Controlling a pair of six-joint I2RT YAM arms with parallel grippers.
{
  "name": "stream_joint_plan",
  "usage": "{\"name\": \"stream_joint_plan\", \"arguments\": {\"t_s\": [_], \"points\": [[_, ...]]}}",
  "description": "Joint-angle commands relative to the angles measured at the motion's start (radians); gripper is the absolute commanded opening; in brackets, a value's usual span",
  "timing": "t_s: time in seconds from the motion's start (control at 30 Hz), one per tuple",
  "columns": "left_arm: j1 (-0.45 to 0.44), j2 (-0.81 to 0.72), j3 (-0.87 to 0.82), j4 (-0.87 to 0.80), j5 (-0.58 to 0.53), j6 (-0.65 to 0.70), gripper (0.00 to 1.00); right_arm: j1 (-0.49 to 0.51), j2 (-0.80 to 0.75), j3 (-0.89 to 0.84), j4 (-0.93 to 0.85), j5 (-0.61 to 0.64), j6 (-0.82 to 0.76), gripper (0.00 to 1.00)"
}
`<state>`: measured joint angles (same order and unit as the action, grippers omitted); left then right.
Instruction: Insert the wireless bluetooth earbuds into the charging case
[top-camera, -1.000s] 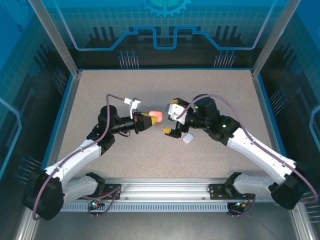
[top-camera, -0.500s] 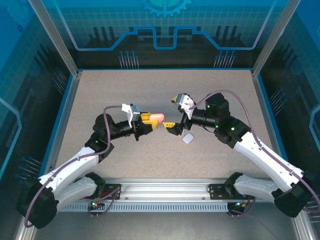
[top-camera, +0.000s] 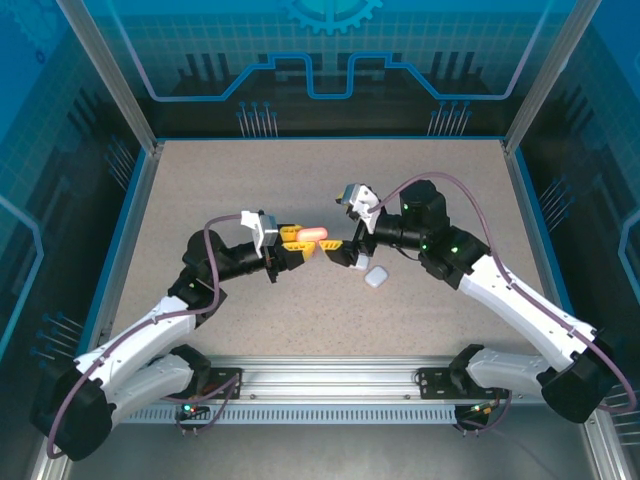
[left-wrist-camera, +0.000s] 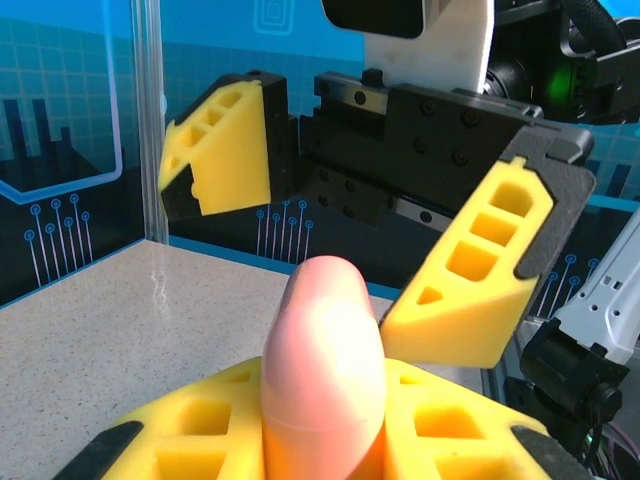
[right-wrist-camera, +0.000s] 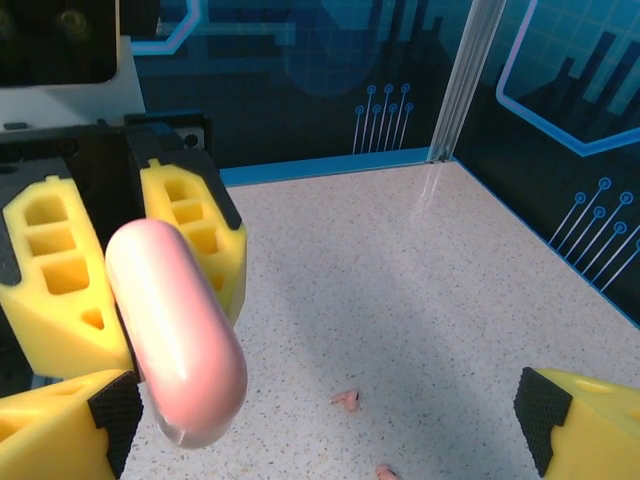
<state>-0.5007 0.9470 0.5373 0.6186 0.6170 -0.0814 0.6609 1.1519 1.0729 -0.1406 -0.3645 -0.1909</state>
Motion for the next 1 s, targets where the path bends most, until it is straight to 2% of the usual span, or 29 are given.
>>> {"name": "stream_joint_plan", "arguments": {"t_s": [0.0, 0.53, 0.97], "points": [[-0.010, -0.010, 0.000, 0.020, 0.015, 0.039, 0.00, 0.006, 0.011, 0.044, 0.010, 0.022, -0.006, 0.99], [-0.021, -0.011, -0.003, -0.011, 0.010, 0.066, 0.00, -0.012, 0.043, 0.097, -0.002, 0.060, -0.027, 0.98], [-0.024, -0.007, -0.014, -0.017, -0.018, 0.081, 0.00, -0.024, 0.057, 0.127, -0.012, 0.004, -0.022, 0.99]]}}
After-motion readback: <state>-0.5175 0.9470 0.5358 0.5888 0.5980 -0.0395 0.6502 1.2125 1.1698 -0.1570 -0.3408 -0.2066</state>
